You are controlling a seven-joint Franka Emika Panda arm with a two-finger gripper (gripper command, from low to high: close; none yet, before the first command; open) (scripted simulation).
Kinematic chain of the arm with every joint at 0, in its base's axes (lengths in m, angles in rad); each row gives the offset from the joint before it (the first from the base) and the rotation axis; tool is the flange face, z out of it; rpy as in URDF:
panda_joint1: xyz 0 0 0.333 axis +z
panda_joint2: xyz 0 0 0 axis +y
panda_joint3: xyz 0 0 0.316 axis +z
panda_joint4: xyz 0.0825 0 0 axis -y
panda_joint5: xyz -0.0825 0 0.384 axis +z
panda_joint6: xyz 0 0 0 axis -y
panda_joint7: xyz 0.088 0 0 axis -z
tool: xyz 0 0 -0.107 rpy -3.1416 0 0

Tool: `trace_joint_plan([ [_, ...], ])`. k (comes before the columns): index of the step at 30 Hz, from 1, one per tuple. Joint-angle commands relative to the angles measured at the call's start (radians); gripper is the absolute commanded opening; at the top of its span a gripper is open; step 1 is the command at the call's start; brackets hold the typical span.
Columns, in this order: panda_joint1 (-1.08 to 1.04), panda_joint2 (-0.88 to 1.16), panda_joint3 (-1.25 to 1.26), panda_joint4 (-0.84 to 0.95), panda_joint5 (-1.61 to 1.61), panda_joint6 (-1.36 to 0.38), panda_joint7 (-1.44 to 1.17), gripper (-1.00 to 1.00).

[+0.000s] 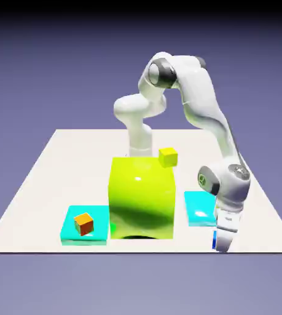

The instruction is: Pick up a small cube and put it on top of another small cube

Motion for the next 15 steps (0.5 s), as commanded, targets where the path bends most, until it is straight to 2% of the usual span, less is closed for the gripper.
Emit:
trace_joint_plan([
  [1, 0.002, -0.036, 0.0, -0.005, -0.001, -0.03, 0.0, -1.0],
  [15, -0.401, -0.343, -0.469, -0.137, 0.193, -0.27, 0.472, -1.0],
])
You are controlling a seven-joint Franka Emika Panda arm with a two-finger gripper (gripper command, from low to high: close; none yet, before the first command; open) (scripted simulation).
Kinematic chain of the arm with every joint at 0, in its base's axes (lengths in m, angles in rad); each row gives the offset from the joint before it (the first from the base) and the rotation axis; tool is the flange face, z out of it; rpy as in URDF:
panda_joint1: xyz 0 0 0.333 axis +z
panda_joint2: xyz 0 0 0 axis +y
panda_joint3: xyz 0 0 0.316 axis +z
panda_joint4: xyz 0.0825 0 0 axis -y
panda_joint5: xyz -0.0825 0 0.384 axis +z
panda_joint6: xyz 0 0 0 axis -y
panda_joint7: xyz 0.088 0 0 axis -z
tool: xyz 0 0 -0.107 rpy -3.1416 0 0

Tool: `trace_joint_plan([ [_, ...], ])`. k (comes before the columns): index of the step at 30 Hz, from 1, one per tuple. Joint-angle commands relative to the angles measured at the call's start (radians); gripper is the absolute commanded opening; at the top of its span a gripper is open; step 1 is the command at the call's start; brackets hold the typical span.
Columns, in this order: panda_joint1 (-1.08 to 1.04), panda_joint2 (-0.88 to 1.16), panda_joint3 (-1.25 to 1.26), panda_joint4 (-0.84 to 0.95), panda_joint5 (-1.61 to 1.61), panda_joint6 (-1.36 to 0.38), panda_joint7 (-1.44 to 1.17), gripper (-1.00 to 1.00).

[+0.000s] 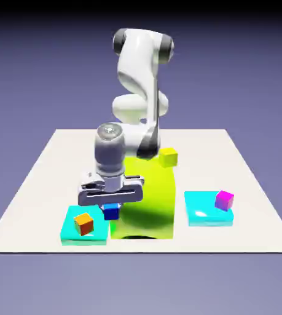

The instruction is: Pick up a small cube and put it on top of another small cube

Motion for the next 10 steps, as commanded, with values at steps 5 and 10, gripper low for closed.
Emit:
trace_joint_plan([
  [5, -0.039, 0.107, 0.044, -0.034, 0.076, 0.128, -0.048, -1.0],
  [10, -0.021, 0.054, 0.021, -0.018, 0.037, 0.065, -0.022, 1.0],
])
